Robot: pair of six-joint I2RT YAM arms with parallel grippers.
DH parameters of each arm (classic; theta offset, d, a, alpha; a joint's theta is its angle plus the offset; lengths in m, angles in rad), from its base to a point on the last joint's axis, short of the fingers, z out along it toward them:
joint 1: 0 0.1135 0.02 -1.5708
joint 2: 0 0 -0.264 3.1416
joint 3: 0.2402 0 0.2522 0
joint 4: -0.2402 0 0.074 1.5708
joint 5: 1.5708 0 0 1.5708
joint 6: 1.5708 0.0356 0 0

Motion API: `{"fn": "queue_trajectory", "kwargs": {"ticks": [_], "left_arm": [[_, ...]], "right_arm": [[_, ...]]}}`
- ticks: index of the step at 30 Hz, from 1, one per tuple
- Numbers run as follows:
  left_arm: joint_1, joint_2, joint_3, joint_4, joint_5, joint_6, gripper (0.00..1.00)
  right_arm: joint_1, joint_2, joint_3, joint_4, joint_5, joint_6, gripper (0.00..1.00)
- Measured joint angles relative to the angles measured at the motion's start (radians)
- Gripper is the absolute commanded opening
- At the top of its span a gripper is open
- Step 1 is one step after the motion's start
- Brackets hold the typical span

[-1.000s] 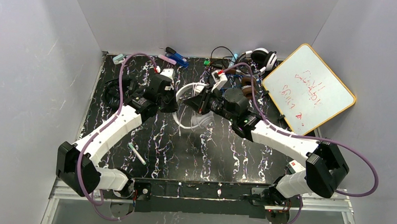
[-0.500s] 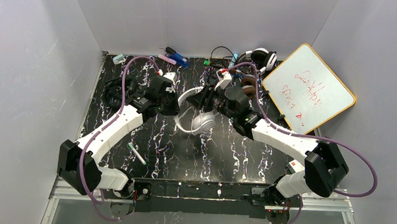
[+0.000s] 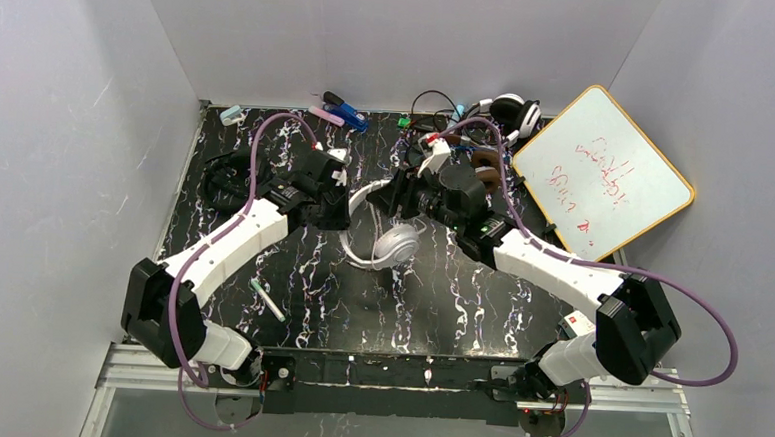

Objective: Wrap the headphones
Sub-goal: Wrap the headphones cable around the headphones.

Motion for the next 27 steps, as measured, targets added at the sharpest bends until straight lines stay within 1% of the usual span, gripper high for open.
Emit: {"fn": "queue_trajectory", "kwargs": {"ticks": [5, 8, 10, 13, 17, 20, 23, 24, 27], "left_arm": [[0.000, 0.003, 0.019, -0.041, -0.053, -0.001, 0.00], [0.000, 0.003, 0.052, -0.059, -0.083, 0.000, 0.00], [0.000, 0.003, 0.090, -0.077, -0.101, 0.000, 0.00], [0.000, 0.005, 0.171, -0.123, -0.121, 0.005, 0.00], [0.000, 0.021, 0.332, -0.208, -0.140, 0.016, 0.00], [0.000, 0.032, 0.428, -0.256, -0.146, 0.019, 0.00], [0.000, 0.033, 0.500, -0.306, -0.148, 0.019, 0.00], [0.000, 0.033, 0.517, -0.319, -0.148, 0.019, 0.00], [0.000, 0.034, 0.572, -0.358, -0.139, 0.016, 0.00]], "right_arm": [[-0.014, -0.042, 0.000, -0.033, -0.109, -0.097, 0.72], [-0.014, -0.138, -0.029, -0.037, -0.156, -0.156, 0.73], [-0.013, -0.222, -0.047, -0.045, -0.153, -0.193, 0.73], [-0.014, -0.346, -0.078, -0.064, -0.094, -0.246, 0.72], [-0.034, -0.496, -0.184, -0.080, 0.029, -0.294, 0.69], [-0.051, -0.553, -0.285, -0.086, 0.088, -0.295, 0.68], [-0.057, -0.570, -0.400, -0.077, 0.127, -0.288, 0.68], [-0.057, -0.571, -0.431, -0.070, 0.134, -0.285, 0.70], [-0.058, -0.569, -0.545, -0.011, 0.140, -0.277, 0.80]]}}
